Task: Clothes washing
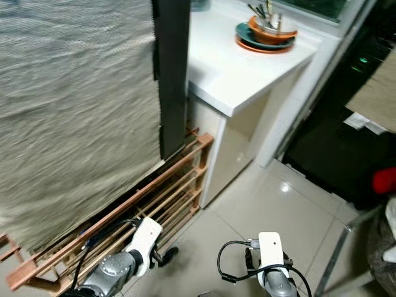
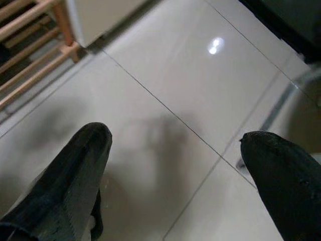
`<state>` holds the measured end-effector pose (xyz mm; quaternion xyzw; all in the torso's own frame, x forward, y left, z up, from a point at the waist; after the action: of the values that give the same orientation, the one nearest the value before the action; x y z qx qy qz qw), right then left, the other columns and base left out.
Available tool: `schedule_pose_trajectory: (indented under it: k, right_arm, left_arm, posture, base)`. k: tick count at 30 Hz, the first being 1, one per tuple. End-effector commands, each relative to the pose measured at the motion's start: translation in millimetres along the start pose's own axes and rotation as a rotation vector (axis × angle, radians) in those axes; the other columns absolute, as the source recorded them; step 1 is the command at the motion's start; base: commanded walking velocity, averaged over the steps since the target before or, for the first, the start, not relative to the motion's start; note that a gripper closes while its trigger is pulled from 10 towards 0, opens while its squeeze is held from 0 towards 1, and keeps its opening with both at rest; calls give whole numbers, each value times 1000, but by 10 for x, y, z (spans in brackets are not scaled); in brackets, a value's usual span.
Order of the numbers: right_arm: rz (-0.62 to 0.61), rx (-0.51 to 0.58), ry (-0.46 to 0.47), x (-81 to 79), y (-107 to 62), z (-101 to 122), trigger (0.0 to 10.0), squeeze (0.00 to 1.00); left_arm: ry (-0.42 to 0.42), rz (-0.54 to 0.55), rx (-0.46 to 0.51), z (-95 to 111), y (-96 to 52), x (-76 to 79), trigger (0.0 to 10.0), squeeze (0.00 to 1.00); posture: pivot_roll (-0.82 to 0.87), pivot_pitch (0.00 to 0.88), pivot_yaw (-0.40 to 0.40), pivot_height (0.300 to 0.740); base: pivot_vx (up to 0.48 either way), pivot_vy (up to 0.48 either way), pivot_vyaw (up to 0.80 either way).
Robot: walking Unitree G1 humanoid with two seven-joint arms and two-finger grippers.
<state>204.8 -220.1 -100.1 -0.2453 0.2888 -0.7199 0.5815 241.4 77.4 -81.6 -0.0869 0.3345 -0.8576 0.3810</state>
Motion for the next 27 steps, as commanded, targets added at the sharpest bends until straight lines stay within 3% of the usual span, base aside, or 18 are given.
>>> schedule_pose_trajectory:
  k: [1,4,13,18,19,21,24,25,26,27]
  right_arm:
    - [-18,19,12,49,5,56,10000,1000]
    - [-46,52,38,62,0,114,10000,1000]
    - [-146,154,80,211,-75,249,10000,1000]
    - [-187,301,103,284,-194,612,10000,1000]
    - [-191,353,106,280,-245,775,10000,1000]
    - [-191,374,109,271,-267,841,10000,1000]
    - [-179,426,112,236,-329,1018,10000,1000]
    - [-152,476,99,170,-412,1208,10000,1000]
    - [-152,476,99,170,-412,1208,10000,1000]
    - [-129,518,79,111,-489,1364,10000,1000]
  left_arm:
    - [38,18,20,89,17,-62,10000,0]
    - [86,33,80,260,27,-163,10000,0]
    - [92,-14,175,557,87,-132,10000,0]
    - [111,-30,297,951,121,-132,10000,0]
    - [117,-20,356,1142,116,-165,10000,0]
    - [114,-14,376,1209,110,-185,10000,0]
    - [115,26,407,1336,89,-265,10000,0]
    - [116,94,433,1443,45,-374,10000,0]
    - [116,94,433,1443,45,-374,10000,0]
    - [107,155,467,1512,-25,-470,10000,0]
  posture:
    - [-149,0,-28,740]
    - [-158,0,-7,740]
    - [-184,0,33,740]
    - [-188,0,43,740]
    - [-186,0,45,740]
    - [-185,0,47,740]
    - [-184,0,49,740]
    - [-181,0,50,740]
    - [-181,0,50,740]
    - [-181,0,48,740]
  base:
    - [0,0,-800]
    - [0,0,-800]
    - [0,0,-800]
    - [0,0,-800]
    - [0,0,-800]
    - [0,0,-800]
    - [0,0,-800]
    - [0,0,-800]
    - [0,0,-800]
    - [0,0,-800]
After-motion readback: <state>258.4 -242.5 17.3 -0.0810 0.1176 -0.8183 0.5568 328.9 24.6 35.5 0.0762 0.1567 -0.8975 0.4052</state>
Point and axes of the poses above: a point about 5 cm out from each wrist's last joint towards the gripper, its own y axis pointing out of the wrist towards the gripper, its own z axis along the axis of the wrist's last joint, x = y × z, the point moved 4 cm from there along y, pointing out of the wrist towards the gripper, and after that the axes turned 13 degrees about y, right-handed, at the moved point
